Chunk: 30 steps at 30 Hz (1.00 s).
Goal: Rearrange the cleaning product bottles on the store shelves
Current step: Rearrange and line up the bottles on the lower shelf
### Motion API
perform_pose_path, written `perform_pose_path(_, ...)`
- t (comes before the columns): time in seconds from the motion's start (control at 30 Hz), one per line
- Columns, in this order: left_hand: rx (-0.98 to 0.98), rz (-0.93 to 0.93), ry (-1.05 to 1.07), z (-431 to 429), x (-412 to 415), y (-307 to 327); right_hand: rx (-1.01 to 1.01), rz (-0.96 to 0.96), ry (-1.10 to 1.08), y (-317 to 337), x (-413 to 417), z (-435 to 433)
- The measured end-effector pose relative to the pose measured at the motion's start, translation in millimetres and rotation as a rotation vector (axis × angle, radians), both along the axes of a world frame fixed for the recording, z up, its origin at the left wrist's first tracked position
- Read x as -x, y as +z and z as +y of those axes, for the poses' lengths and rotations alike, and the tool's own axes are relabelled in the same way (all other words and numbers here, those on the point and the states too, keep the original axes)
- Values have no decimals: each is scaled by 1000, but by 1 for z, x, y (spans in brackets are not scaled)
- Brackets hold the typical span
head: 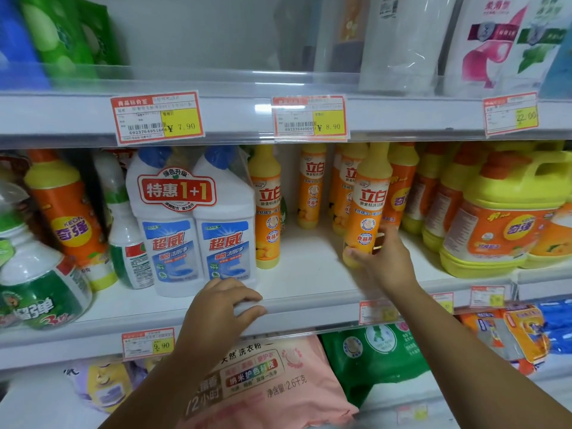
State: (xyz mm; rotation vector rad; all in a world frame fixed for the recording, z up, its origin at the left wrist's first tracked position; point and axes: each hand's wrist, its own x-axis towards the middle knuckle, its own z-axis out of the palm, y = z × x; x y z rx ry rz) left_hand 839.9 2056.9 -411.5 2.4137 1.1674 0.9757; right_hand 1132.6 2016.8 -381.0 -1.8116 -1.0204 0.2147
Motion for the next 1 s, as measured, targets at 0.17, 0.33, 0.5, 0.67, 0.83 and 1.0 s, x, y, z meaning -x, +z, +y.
perform_pose_path(0.17,5,-1,9,2,-1,-2,22,-41,-62,-1,-4,12)
perform_pose_path(0.33,7,7,18,4,-1,-4,6,-44,-101,-2,-9,21)
perform_pose_path(0.5,12,10,21,5,-1,-6,-1,-29,-91,-1,-13,26)
perform_pose_path(0.67,-9,18,10,5,-1,-5,42,-11,-82,0,-12,25)
perform_pose_path(0.83,-22,7,-22,1,0,1,-97,-96,-214,11,13,15)
perform_pose_path(1.0,-15,-14,-22,-2,4,5,-80,-168,105,12,59,15)
